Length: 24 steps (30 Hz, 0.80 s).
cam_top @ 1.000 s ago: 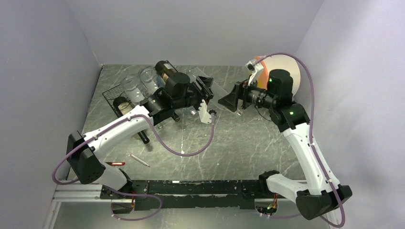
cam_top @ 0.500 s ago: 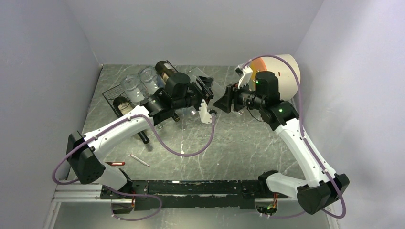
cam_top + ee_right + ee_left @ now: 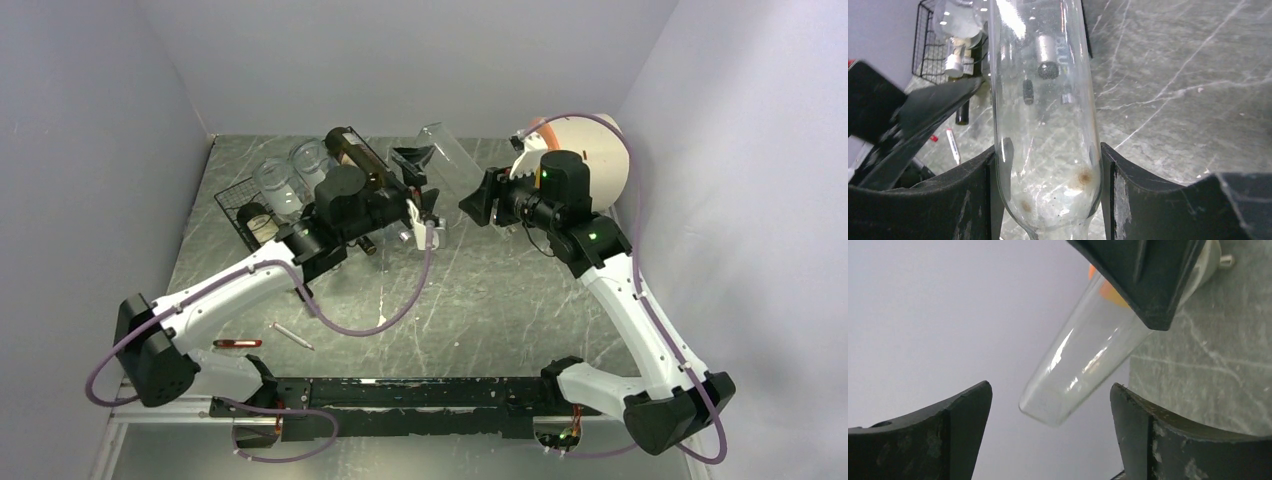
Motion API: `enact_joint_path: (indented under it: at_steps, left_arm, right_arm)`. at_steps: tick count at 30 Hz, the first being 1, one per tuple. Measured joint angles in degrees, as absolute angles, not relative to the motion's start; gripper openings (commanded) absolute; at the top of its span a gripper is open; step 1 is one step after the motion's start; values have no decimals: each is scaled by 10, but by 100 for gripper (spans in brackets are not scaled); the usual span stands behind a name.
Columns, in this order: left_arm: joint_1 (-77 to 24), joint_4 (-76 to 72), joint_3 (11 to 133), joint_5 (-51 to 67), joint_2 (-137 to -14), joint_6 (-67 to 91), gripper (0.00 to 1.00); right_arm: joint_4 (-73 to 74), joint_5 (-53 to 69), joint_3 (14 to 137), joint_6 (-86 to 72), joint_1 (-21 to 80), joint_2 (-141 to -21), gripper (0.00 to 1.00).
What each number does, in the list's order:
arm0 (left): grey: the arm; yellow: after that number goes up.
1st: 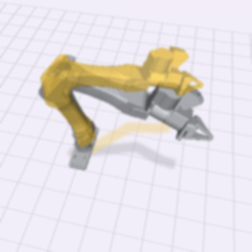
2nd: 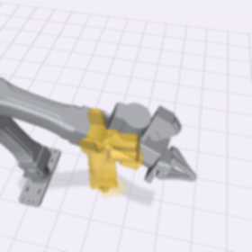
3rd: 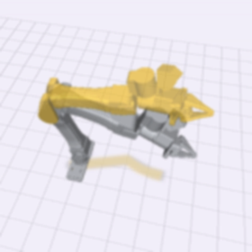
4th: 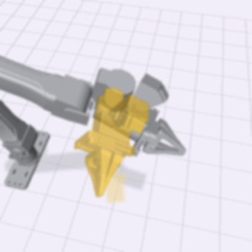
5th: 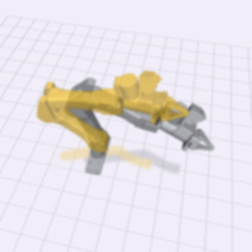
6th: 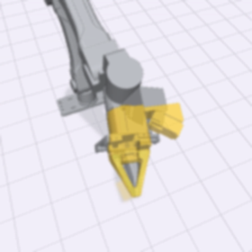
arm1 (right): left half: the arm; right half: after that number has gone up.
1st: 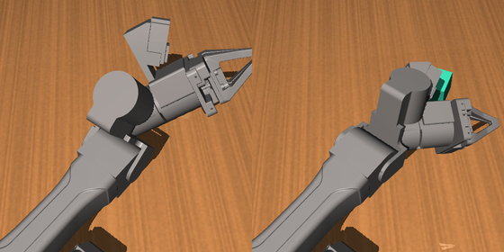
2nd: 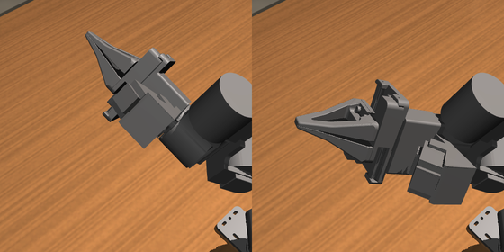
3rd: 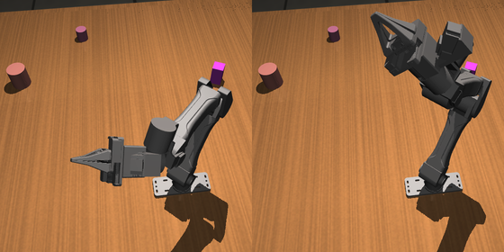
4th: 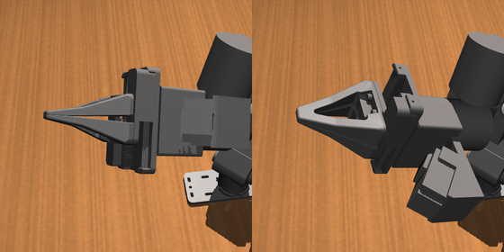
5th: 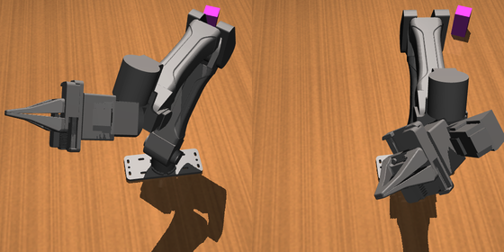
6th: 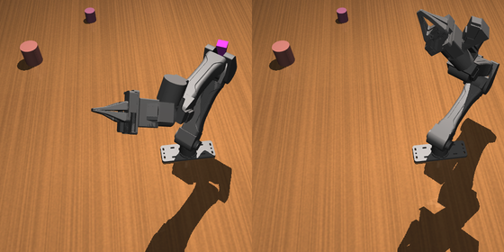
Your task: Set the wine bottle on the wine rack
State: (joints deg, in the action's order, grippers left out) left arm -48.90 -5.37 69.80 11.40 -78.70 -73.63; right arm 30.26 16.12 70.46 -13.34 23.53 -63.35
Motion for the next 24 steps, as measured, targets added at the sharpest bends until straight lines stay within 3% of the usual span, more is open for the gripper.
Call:
enact_joint_path:
  at_steps: [6, 10, 17, 24]
  left_arm:
    - [-489, -173, 602, 108, -726, -560, 90]
    - [-490, -220, 572, 37, -704, -406, 91]
    - [-489, -159, 708, -134, -689, -213, 94]
    - [-489, -123, 767, -201, -612, -125, 95]
  right_arm:
    - [286, 117, 703, -154, 235, -626, 0]
    - [272, 112, 697, -163, 235, -628, 0]
    - [234, 129, 690, -183, 244, -656, 0]
    - [163, 114, 687, -235, 332, -713, 0]
